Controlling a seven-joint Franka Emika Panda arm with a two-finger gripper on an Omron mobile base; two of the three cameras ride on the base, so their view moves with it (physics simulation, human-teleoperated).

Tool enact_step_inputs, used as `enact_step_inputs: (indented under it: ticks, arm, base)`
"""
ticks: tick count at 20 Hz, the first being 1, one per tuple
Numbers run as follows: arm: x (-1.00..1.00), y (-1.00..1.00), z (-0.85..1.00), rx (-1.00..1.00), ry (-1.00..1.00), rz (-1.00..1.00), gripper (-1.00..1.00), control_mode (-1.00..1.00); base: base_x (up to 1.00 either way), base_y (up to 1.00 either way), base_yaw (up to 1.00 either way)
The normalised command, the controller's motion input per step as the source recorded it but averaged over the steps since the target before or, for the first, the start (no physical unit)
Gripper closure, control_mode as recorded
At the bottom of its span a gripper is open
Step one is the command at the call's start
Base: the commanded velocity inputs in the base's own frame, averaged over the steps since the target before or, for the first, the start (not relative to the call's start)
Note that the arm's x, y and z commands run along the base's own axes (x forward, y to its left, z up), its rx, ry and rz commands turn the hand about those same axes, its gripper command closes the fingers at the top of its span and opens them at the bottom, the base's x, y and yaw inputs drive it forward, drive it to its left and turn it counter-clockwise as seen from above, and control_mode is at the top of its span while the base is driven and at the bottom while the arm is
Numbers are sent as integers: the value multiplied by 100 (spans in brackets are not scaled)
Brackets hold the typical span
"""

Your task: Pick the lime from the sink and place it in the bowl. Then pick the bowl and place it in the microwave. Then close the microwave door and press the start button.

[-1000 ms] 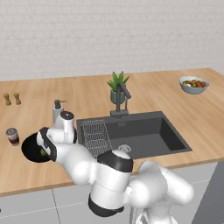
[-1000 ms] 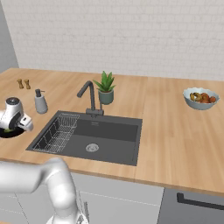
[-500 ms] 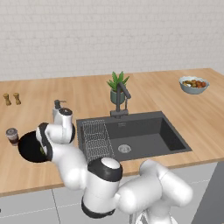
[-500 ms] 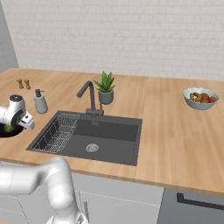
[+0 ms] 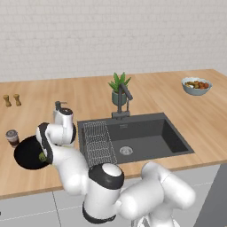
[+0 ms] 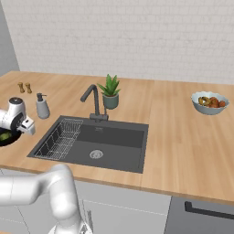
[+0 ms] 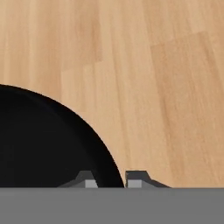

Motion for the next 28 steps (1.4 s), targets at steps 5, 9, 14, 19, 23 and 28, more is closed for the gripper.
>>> enact_step_inputs:
  ticks: [5,9,14,19,23,28]
  arm:
    - [-34,-21,18,2,-1,-3,100,-100]
    - [-21,-54,51,2,-4,-11,100,-100]
    - [-21,-62,62,0,-8,-13,100,-100]
    - [-33,-64,70,0,-9,-16,100,-100]
    - [-39,-77,62,0,-5,-20,100,-100]
    - [-38,-81,56,0,-3,-23,100,-100]
  base:
    - [0,0,0]
    - [0,0,0]
    - [0,0,0]
    - [0,0,0]
    - [0,0,0]
    - [0,0,0]
